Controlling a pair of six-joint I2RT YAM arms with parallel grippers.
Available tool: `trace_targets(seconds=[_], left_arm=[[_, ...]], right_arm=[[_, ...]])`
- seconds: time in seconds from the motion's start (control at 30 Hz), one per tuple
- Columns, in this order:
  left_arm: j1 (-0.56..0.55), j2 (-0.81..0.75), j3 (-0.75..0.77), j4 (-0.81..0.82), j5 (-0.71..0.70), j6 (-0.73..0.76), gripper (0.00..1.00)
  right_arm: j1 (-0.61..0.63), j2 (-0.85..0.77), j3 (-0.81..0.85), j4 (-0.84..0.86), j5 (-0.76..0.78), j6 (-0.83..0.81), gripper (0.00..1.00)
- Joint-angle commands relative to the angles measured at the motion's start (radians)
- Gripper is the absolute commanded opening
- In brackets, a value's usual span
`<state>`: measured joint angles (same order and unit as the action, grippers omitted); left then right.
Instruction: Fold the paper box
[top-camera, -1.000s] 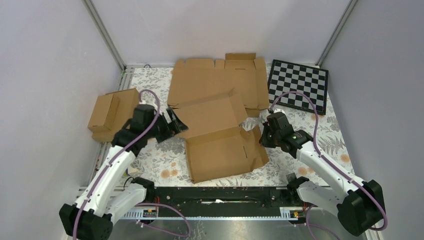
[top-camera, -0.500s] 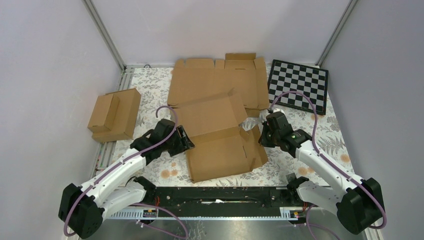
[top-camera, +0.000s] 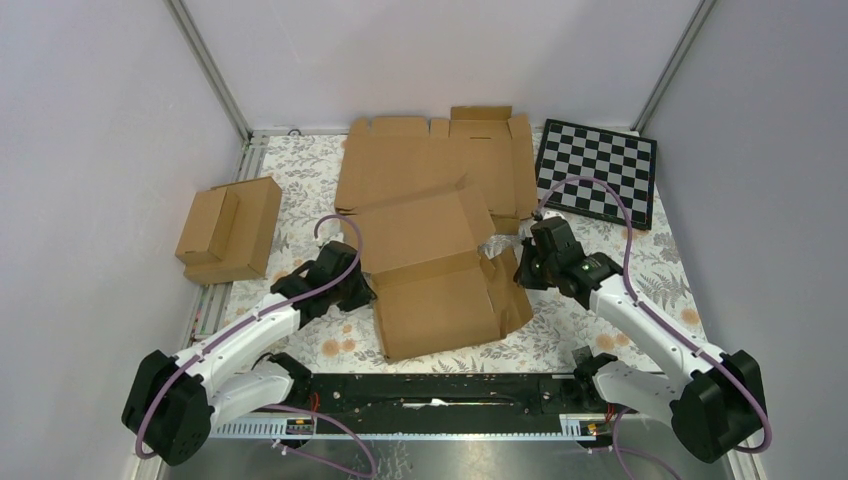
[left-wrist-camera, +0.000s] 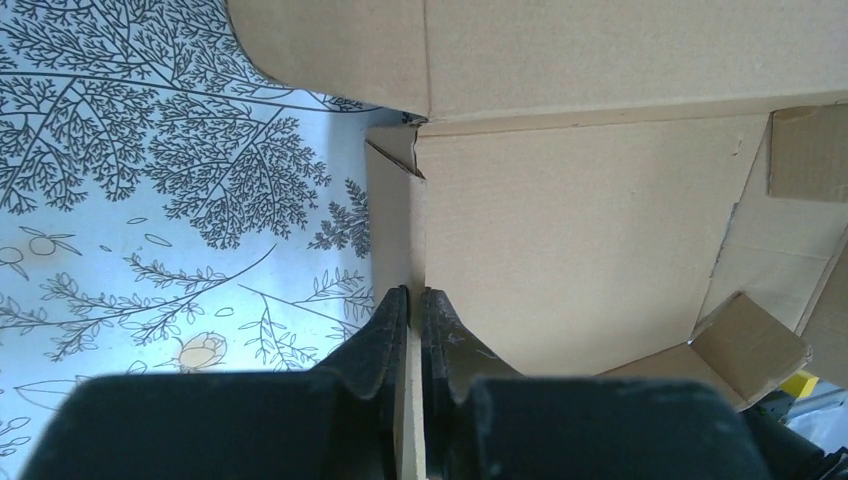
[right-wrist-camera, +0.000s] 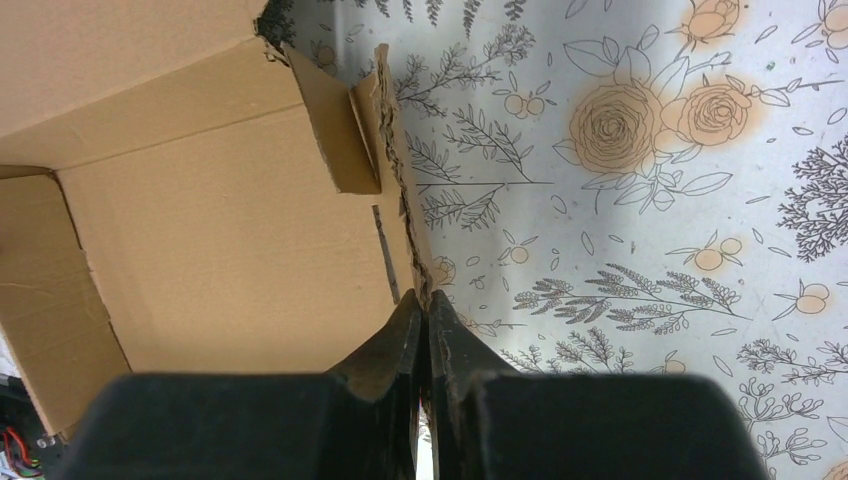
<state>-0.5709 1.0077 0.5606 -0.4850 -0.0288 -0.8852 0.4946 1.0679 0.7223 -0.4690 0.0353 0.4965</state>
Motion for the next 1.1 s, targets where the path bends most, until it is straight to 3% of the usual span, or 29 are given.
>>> trace_targets(seconds=[0.0,0.17,0.43,0.47,0.57,0.67,1.07], left_arm=[[-0.008,-0.006,-0.014,0.096,-0.024,-0.011,0.03],[-0.016,0.009,-0.001,0.098,-0.039,-0.018,0.02],[-0.018,0.019,0.0,0.098,-0.039,-0.008,0.03],[-0.018,0.019,0.0,0.1,-0.037,-0.009,0.03],[-0.018,0.022,0.002,0.099,-0.033,-0.005,0.03],[-0.018,0.019,0.002,0.097,-0.032,-0.001,0.02],[-0.018,0.017,-0.016,0.107,-0.022,-0.007,0.02]], right_arm=[[0.012,0.014,0.083,0.004,-0.021,-0.011,0.07],[0.067,0.042,0.113,-0.002,-0.012,0.002,0.09],[0.123,0.092,0.086,0.06,-0.086,0.027,0.22],[0.123,0.096,0.078,0.074,-0.105,0.025,0.25],[0.122,0.113,0.062,0.106,-0.159,0.021,0.46],[0.123,0.132,0.061,0.113,-0.187,0.015,0.54],[0.123,0.178,0.004,0.166,-0.224,0.04,0.48]])
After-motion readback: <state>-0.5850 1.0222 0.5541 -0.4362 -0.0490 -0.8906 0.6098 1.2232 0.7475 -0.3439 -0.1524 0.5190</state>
